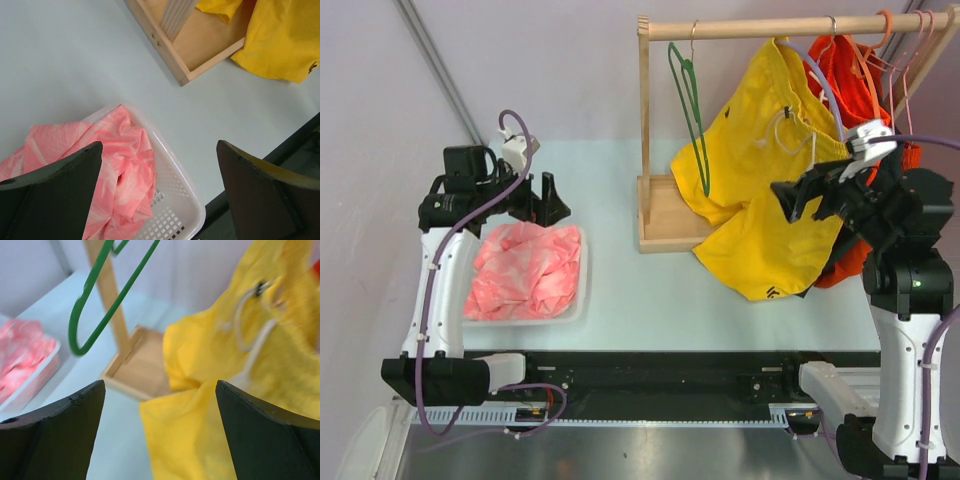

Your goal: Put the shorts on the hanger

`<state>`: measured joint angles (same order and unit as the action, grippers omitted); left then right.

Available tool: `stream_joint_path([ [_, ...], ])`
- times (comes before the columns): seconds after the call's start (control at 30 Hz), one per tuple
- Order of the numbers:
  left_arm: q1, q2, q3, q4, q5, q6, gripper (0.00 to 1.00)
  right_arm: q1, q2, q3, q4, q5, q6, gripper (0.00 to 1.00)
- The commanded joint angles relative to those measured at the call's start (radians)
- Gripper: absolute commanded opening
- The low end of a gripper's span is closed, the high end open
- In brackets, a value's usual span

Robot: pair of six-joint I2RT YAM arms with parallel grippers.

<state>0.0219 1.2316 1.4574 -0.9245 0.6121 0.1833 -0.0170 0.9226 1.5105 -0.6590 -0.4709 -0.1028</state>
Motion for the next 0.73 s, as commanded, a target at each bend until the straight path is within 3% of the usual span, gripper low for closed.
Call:
stream_joint_path([
  [0.0, 0.007, -0.004, 0.024, -0.056, -0.061, 0.033, 1.0, 0.083, -0.033, -0.082, -0.091, -0.061, 0.0, 0.96],
  [0.13, 0.006, -0.049, -0.06, -0.054, -0.097, 0.038, 1.0, 0.198, -0.068, -0.198, -0.12, -0.02, -0.049, 0.99],
  [0.4, 0.006, -0.179, -0.258, -0.043, -0.205, 0.087, 1.0, 0.308, -0.12, -0.395, -0.123, 0.038, -0.136, 1.0],
  [0.7, 0.006, -0.264, -0.312, -0.056, -0.279, 0.108, 1.0, 0.359, -0.128, -0.493, -0.082, 0.061, -0.149, 1.0],
])
